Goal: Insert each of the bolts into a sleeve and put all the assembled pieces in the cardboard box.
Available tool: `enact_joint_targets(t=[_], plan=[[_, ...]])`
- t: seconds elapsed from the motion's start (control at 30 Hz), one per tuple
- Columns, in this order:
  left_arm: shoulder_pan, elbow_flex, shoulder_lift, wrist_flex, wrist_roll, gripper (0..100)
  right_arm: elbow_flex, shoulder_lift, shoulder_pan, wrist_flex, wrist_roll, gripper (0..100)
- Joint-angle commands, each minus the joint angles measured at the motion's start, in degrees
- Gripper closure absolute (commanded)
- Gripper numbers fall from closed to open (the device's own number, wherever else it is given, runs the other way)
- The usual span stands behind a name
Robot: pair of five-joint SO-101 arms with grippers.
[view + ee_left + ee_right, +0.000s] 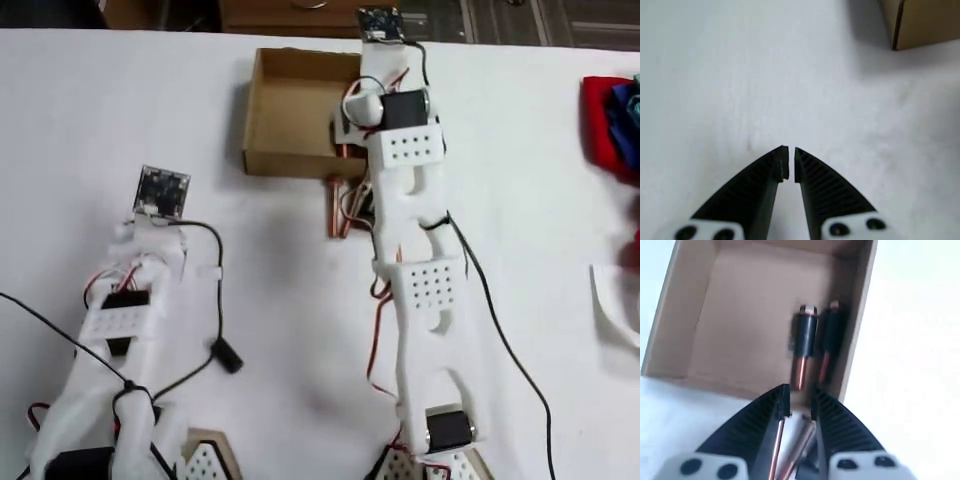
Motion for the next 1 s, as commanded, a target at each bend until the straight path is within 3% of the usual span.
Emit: enact_joint_targets(t=[0.0,0.27,0.43,0.57,0.63,0.83,0.97], plan=[[0.0,-0.22,-0.09,-1.14,-0.35,95,-2.29,-6.55,-0.75,3.38,0.53,93.9],[0.0,-0.31,-0.18,-1.14,-0.35,95,5.54,-17.98,-1.01,3.91,0.53,93.9],[-0.44,-1.01,-0.44,-1.05,-0.35,95,37.19,-36.26,-2.33,3.74,1.23,93.8],[-1.93,-2.15,-0.35,-0.88,0.0,95,64.79,-47.78,-11.03,2.77,12.4,93.8],[-4.75,-2.59,-0.62,-1.14,3.43,95,74.02,-52.26,-15.87,1.63,16.88,93.8],[-23.03,-7.43,-0.09,-1.05,18.73,95,93.01,-62.9,-21.58,-8.57,17.41,84.9],[-31.38,-9.71,0.26,-1.05,23.03,95,103.21,-64.13,-28.09,-15.96,17.49,79.0]])
